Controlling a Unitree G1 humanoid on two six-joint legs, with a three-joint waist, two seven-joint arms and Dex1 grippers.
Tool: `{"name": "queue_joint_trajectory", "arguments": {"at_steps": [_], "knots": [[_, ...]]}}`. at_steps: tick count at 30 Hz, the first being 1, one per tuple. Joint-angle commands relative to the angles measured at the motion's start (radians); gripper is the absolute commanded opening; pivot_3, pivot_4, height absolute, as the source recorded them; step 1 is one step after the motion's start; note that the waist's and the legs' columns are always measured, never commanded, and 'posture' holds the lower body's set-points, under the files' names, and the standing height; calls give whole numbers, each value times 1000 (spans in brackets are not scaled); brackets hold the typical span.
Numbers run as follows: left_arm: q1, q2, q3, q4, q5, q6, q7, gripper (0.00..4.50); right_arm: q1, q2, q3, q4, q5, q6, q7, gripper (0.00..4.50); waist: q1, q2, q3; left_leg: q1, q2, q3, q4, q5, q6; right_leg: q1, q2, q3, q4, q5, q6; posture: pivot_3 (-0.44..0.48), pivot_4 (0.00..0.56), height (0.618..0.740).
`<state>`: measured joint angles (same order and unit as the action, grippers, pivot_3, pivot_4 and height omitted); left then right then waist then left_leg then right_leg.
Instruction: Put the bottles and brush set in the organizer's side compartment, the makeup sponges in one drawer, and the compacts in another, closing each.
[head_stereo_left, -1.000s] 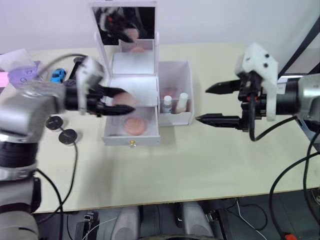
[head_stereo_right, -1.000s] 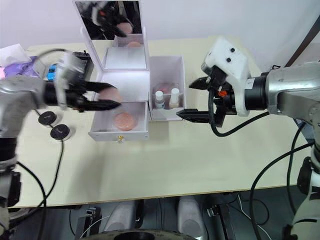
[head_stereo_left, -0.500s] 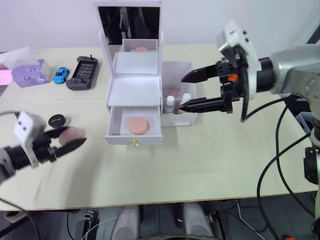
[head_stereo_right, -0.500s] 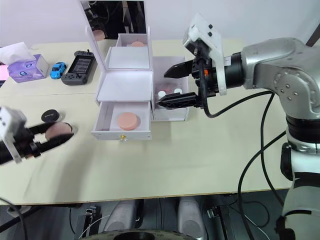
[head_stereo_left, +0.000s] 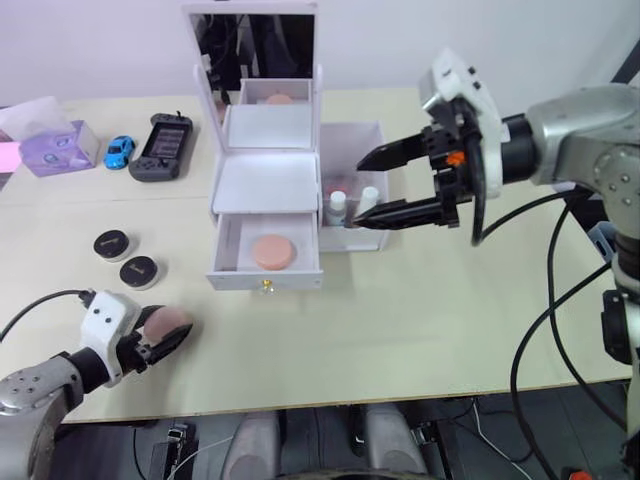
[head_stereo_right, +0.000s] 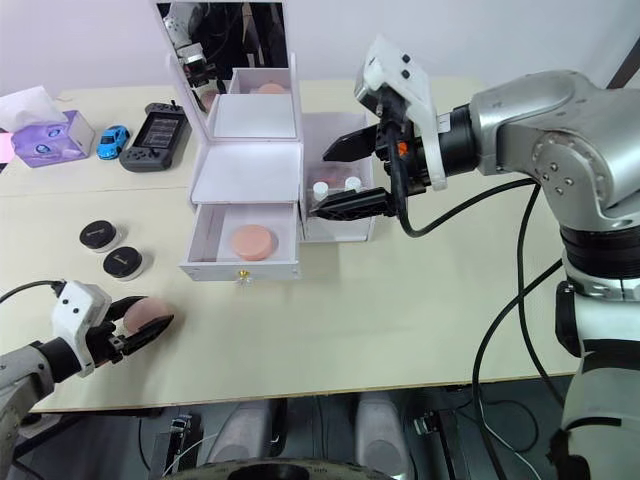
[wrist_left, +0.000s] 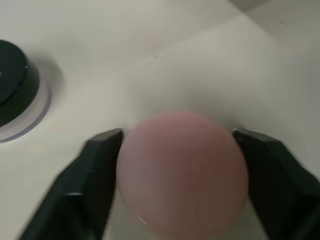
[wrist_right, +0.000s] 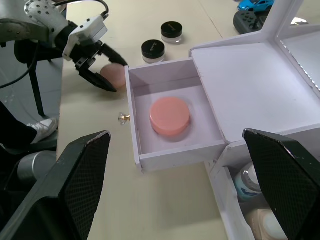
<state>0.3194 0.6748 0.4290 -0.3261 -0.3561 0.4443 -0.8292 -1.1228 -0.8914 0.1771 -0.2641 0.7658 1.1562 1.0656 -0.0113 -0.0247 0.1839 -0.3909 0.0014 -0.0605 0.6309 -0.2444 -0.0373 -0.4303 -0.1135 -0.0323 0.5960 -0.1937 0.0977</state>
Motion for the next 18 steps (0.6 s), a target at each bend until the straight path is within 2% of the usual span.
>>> {"name": "queue_joint_trajectory", "arguments": {"at_steps": [1,4,8,10,12,15,17,18], "knots": [[-14,28,12,14,-1,-41,-17,4456,-17,-19,-55,-30,4,7,-7,4500,0,0,0,0,0,0,0,0,0,0,0,0,0,0,0,0,150,740],[-36,41,18,23,-20,-48,-31,4456,-11,-18,-62,-36,3,11,-11,4500,-1,0,0,0,0,1,1,0,0,0,-1,0,-1,0,0,0,150,740],[-194,76,164,-5,-271,36,-77,4456,5,-23,-72,-42,0,6,-9,4500,6,-1,0,-1,0,-1,1,0,0,0,0,-2,0,0,0,0,150,740],[-318,154,214,4,-387,106,-95,4456,17,-36,-76,-49,0,1,2,4500,3,-1,0,-1,1,-2,1,0,0,0,0,-3,1,0,0,0,150,740],[-449,246,213,25,-461,162,-122,4456,28,-48,-81,-59,3,-1,9,4500,3,-1,0,-1,1,-2,1,0,0,1,0,-3,0,0,0,0,150,740],[-662,363,34,50,-469,206,-211,4456,40,-53,-93,-73,6,5,-7,4500,-2,0,0,-1,0,0,1,0,0,1,0,-1,-1,0,0,0,150,740],[-767,391,-63,74,-459,226,-249,4456,46,-54,-101,-82,8,11,-19,4500,-5,1,0,0,0,1,0,0,0,2,0,0,-2,0,1,0,150,740],[-841,396,-144,94,-436,240,-278,4219,55,-57,-111,-95,13,20,-29,4500,-4,1,1,0,0,2,0,0,0,2,0,0,-1,0,1,0,150,740]]}}
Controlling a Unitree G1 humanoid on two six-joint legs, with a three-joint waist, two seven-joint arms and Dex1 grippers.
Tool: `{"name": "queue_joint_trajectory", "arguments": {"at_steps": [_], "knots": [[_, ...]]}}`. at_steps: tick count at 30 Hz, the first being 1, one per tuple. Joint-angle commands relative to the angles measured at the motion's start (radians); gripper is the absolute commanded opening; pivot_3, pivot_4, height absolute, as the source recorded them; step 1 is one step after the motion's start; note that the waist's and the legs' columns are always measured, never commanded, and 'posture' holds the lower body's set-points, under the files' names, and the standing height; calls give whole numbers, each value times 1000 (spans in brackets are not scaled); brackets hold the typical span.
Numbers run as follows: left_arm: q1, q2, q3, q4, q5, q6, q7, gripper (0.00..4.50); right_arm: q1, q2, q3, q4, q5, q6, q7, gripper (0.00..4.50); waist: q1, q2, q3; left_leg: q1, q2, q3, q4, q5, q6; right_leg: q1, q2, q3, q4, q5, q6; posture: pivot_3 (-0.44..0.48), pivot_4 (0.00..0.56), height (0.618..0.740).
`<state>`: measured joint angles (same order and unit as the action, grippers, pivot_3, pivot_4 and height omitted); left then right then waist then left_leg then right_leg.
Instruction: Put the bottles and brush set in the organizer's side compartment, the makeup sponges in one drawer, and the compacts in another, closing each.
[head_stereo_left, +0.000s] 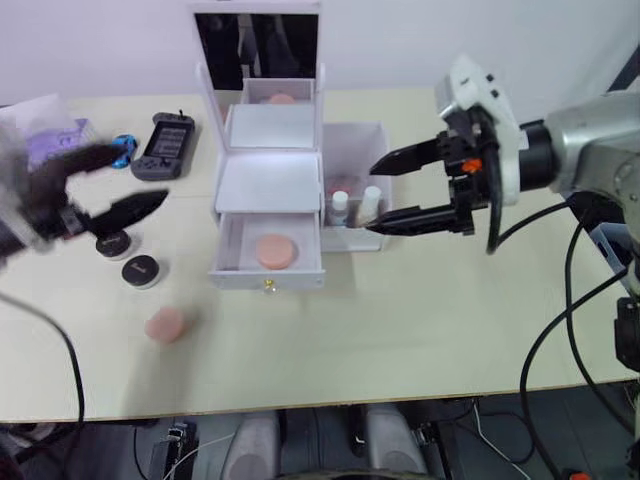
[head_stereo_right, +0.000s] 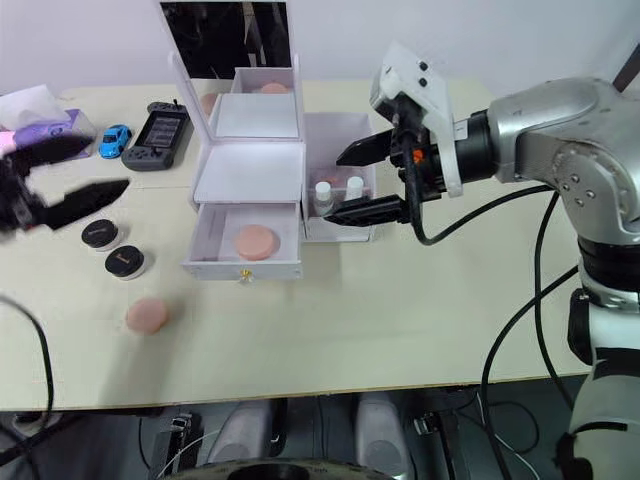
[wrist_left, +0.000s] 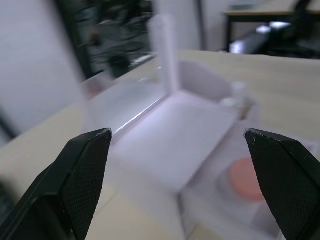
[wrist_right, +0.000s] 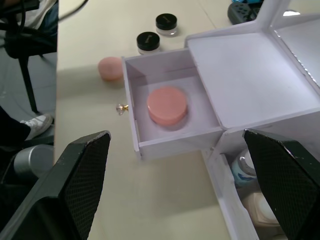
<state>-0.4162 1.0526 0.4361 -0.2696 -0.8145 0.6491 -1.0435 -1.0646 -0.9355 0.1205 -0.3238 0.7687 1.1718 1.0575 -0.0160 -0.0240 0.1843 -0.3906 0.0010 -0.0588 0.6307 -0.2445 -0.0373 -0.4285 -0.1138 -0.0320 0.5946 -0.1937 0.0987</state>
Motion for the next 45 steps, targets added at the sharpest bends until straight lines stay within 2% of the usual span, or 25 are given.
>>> {"name": "queue_joint_trajectory", "arguments": {"at_steps": [1,2,4,8,9,13,18,24,27,30,33,35,36,38,45], "knots": [[-183,20,-243,60,60,42,-106,3911,5,-16,-68,-49,19,21,-36,4500,0,0,0,0,0,-1,0,0,0,0,1,0,1,0,0,0,150,740],[-256,16,-329,82,96,50,-144,3586,14,-20,-82,-65,28,36,-51,4500,2,-1,1,0,0,-2,-1,0,0,-1,1,0,1,0,0,0,150,740],[-356,2,-449,119,157,49,-212,2553,27,-23,-109,-93,49,69,-79,4500,3,-1,1,0,0,-3,0,0,0,-1,2,0,3,0,0,0,150,740],[-502,-53,-643,210,302,2,-316,382,61,-33,-176,-154,92,141,-145,4500,1,-1,1,-1,0,-2,0,0,0,-1,2,1,2,-1,1,0,150,740],[-530,-75,-676,234,332,-12,-333,59,70,-35,-191,-168,103,156,-162,4500,1,-1,1,-1,0,-2,0,0,0,-1,2,1,2,-1,1,0,150,740],[-601,-165,-758,307,411,-60,-395,59,95,-29,-245,-214,147,215,-232,4500,4,-1,1,-1,0,-2,0,0,0,-1,2,1,2,-1,1,0,150,740],[-628,-226,-811,372,500,-131,-444,59,113,-35,-293,-249,195,265,-296,4500,2,-1,1,-1,0,-2,0,0,1,-1,2,1,2,-1,1,0,150,740],[-621,-280,-798,388,533,-123,-442,59,117,-35,-314,-260,238,288,-345,4500,4,-1,1,-1,0,-2,1,0,1,-1,2,1,2,-1,1,0,150,740],[-620,-266,-806,399,571,-155,-455,813,121,-41,-317,-261,254,286,-360,4500,3,-1,1,-1,0,-2,1,0,1,-1,2,1,2,-1,1,0,150,740],[-605,-255,-810,396,601,-182,-468,2311,125,-46,-314,-260,261,279,-366,4500,2,-1,1,-1,0,-2,1,0,1,-1,2,1,3,-1,1,0,150,740],[-593,-255,-803,388,604,-171,-475,2311,125,-49,-307,-255,264,267,-370,4500,3,-1,1,-1,0,-2,1,0,1,-1,2,1,2,-1,1,0,150,740],[-588,-256,-798,382,610,-175,-470,2680,124,-50,-302,-251,265,261,-371,4500,3,-1,1,-1,0,-2,1,0,1,-1,2,1,2,-1,1,0,150,740],[-583,-255,-797,378,618,-184,-465,2974,123,-52,-299,-250,264,258,-369,4500,3,-1,1,-1,0,-2,1,0,1,-1,2,1,2,-1,1,0,150,740],[-574,-248,-797,363,623,-180,-469,3923,123,-54,-294,-247,262,252,-366,4500,4,-1,1,-1,0,-2,1,0,1,-1,2,1,3,-1,1,0,150,740],[-547,-230,-806,336,643,-170,-477,3923,120,-57,-284,-240,268,239,-362,4500,4,-1,1,-1,0,-2,1,0,1,-1,2,1,3,-1,1,0,150,740]]}}
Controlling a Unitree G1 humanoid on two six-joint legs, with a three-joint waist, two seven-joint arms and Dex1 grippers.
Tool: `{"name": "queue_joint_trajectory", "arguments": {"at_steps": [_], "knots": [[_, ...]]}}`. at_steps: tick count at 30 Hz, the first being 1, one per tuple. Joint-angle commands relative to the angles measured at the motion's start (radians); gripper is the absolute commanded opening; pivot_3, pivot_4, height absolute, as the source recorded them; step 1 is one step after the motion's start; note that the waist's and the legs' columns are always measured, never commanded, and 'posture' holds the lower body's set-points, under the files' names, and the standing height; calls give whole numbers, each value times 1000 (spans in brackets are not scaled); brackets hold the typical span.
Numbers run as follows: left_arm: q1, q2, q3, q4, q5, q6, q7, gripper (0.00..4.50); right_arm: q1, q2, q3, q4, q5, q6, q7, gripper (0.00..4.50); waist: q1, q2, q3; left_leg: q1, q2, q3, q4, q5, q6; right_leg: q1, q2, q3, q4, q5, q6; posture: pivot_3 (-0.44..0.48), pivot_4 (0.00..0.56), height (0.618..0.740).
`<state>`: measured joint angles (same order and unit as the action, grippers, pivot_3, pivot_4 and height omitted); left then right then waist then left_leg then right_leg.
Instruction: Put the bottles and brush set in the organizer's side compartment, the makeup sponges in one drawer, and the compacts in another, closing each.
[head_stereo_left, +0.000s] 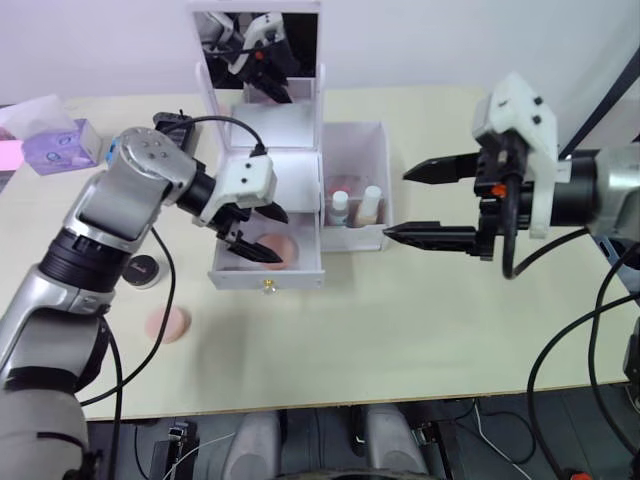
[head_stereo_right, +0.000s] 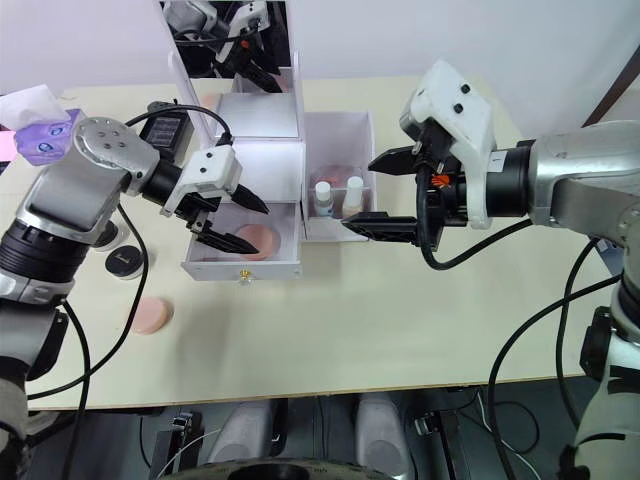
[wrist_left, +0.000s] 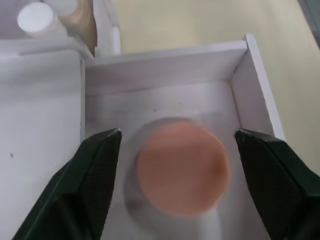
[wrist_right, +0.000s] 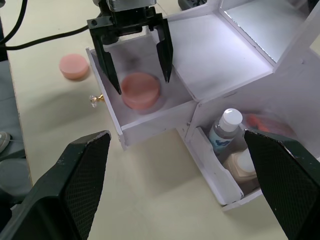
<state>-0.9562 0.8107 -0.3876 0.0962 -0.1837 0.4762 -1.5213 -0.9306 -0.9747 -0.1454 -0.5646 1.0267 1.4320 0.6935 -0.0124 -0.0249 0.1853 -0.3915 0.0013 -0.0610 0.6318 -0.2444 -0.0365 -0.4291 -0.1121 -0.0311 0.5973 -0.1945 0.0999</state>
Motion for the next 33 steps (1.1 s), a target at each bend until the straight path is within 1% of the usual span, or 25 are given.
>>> {"name": "queue_joint_trajectory", "arguments": {"at_steps": [1,14,16,18,19,25,29,33], "knots": [[-6,12,17,-29,18,6,4,3923,-15,-19,-16,1,10,-22,2,4500,0,0,0,0,0,0,0,0,0,0,0,0,0,0,0,0,150,740],[-1,6,-24,-47,99,-18,-4,3923,-23,-23,2,10,4,-36,1,4500,0,0,0,0,0,0,0,0,0,0,0,0,1,0,0,0,150,740],[-1,-2,-19,-54,96,0,-2,3411,-24,-23,5,13,3,-38,0,4500,0,0,0,0,0,0,1,0,0,0,0,0,1,0,0,0,150,740],[-2,-3,-17,-60,93,7,-5,2646,-24,-24,8,14,1,-41,1,4500,0,0,0,0,0,0,0,0,0,0,0,0,1,0,0,0,150,740],[-3,0,-16,-62,93,9,-9,2534,-25,-24,10,15,0,-43,1,4500,0,0,0,0,0,0,0,0,0,0,0,0,0,0,0,0,150,740],[0,37,-9,-88,97,14,-33,2534,-23,-24,20,19,-7,-55,5,4500,-2,0,0,0,0,0,0,0,0,0,0,0,0,0,0,0,150,740],[13,100,0,-118,104,17,-60,2534,-22,-22,34,25,-15,-72,11,4500,-3,0,0,0,0,0,0,0,0,0,0,0,1,0,0,0,150,740],[23,139,9,-117,115,9,-51,2534,-23,-21,47,34,-24,-89,17,4500,-1,0,0,0,0,0,0,0,0,0,0,0,1,0,0,0,150,740]]}}
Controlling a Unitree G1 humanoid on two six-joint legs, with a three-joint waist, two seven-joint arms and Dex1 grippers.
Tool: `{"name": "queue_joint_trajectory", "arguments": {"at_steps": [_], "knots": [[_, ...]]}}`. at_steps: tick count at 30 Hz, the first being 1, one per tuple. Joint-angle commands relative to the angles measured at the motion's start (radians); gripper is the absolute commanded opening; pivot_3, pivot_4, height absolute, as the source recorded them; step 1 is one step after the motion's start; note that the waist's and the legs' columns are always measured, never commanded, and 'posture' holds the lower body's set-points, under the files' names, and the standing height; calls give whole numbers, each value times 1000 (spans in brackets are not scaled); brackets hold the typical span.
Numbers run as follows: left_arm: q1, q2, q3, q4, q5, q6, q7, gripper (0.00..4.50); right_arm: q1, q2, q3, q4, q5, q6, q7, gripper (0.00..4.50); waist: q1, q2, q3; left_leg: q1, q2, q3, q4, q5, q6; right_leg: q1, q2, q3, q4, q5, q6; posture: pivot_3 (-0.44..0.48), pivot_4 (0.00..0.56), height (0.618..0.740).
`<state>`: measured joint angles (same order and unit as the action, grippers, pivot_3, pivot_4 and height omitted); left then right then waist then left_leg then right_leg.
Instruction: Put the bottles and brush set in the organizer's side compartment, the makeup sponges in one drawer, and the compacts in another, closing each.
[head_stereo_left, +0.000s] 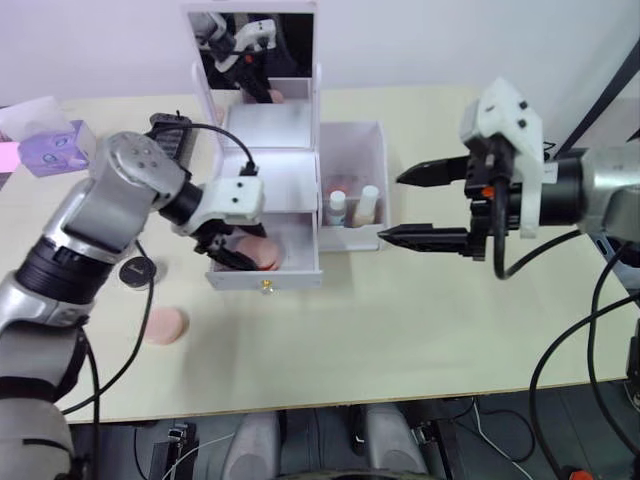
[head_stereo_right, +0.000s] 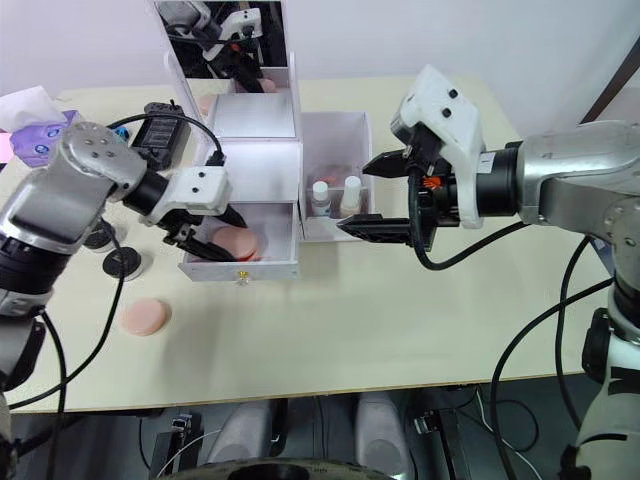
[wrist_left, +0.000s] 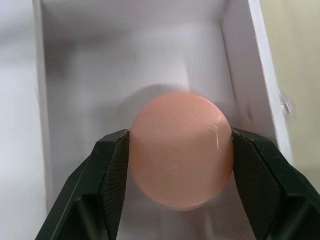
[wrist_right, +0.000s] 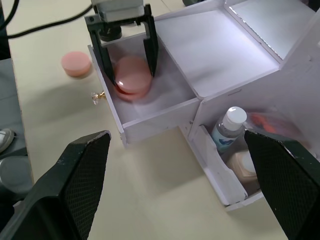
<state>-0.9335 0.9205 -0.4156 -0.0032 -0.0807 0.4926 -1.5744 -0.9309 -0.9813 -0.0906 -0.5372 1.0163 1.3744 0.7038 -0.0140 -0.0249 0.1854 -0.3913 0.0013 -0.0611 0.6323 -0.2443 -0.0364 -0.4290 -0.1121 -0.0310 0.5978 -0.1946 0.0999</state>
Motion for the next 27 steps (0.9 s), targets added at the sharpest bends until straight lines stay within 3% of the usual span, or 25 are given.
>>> {"name": "queue_joint_trajectory", "arguments": {"at_steps": [1,5,9,18,23,27], "knots": [[3,35,40,-18,12,-5,3,2534,-22,-15,-4,8,-17,-36,10,4500,1,0,0,0,0,0,0,0,0,0,0,0,0,0,0,0,150,740],[9,35,50,-33,-4,31,11,2534,-24,-14,7,15,-28,-51,21,4500,2,0,0,0,0,0,0,0,0,0,0,0,0,0,0,0,150,740],[-6,13,74,-57,-48,99,14,4457,-23,-20,16,21,-38,-62,34,4500,1,0,0,0,0,0,0,0,0,0,0,0,0,0,0,0,150,740],[-22,64,197,-100,-186,263,4,4457,-19,-41,20,31,-47,-77,63,4500,-4,0,0,0,0,0,0,0,0,0,0,0,0,0,0,0,150,740],[51,101,405,-101,-338,349,42,4457,-7,-66,44,42,-119,-155,102,4500,-4,0,0,0,0,0,0,0,0,0,0,0,0,0,0,0,150,740],[253,155,609,-130,-402,348,94,4457,46,-56,41,67,-191,-330,190,4500,-8,0,0,1,0,0,-1,0,0,0,0,0,0,0,1,0,150,740]]}}
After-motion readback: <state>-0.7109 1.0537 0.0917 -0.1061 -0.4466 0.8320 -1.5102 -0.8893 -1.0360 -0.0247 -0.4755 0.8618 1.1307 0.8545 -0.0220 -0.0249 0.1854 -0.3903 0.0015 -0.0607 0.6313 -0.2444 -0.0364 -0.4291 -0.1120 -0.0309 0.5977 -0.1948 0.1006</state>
